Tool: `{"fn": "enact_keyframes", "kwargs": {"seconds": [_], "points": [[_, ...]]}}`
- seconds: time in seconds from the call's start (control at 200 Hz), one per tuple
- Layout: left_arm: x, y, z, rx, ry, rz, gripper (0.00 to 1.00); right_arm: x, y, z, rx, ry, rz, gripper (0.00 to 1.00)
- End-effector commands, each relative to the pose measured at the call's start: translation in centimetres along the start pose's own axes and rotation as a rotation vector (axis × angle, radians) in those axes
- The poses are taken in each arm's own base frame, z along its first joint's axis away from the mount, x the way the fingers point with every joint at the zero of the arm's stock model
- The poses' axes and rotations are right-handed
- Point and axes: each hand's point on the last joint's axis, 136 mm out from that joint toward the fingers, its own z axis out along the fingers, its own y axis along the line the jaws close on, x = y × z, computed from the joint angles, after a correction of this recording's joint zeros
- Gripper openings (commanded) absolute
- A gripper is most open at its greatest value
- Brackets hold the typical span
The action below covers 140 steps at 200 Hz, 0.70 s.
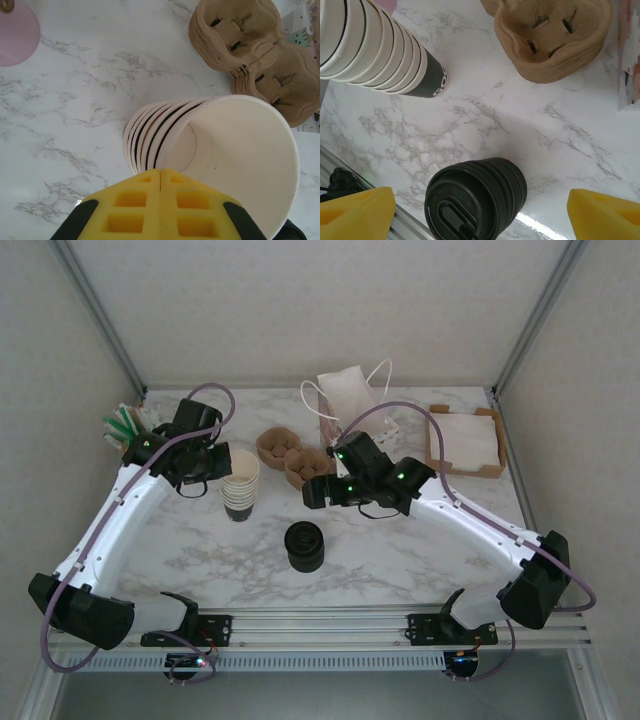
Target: Pack the takeout coffee
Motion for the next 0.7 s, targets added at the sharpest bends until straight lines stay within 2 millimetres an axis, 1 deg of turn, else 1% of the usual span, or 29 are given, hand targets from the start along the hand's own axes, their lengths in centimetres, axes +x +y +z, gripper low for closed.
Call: {"fn": "enact_keyframes", "kwargs": {"seconds": [0.0, 0.125, 0.33, 0.486, 0.696], "points": [[-0.1, 0.0, -0.9, 0.017, -0.038, -0.026, 0.00, -1.1, 1.7, 0.5, -0.049, -0.003, 0.005, 0.88], [0.0, 0.3, -0.8, 0.016, -0.038, -0.043, 0.00, -1.8, 2.8, 1.5, -0.076, 0.010, 0.012, 0.84], [-0.5, 0.8, -1.3, 0.077, -0.054, -0.094, 0.00, -3.1, 4.1, 3.3, -0.110, 0.030, 0.028, 0.81], [-0.1, 1.5, -0.7, 0.104, -0.037, -0.125, 0.00, -4.1, 5.5, 4.1, -0.150, 0.040, 0.035, 0.79], [0.2, 2.5, -0.4, 0.107, -0.033, -0.148, 0.00, -4.9, 6.3, 5.3, -0.165, 0.058, 0.038, 0.79]]}}
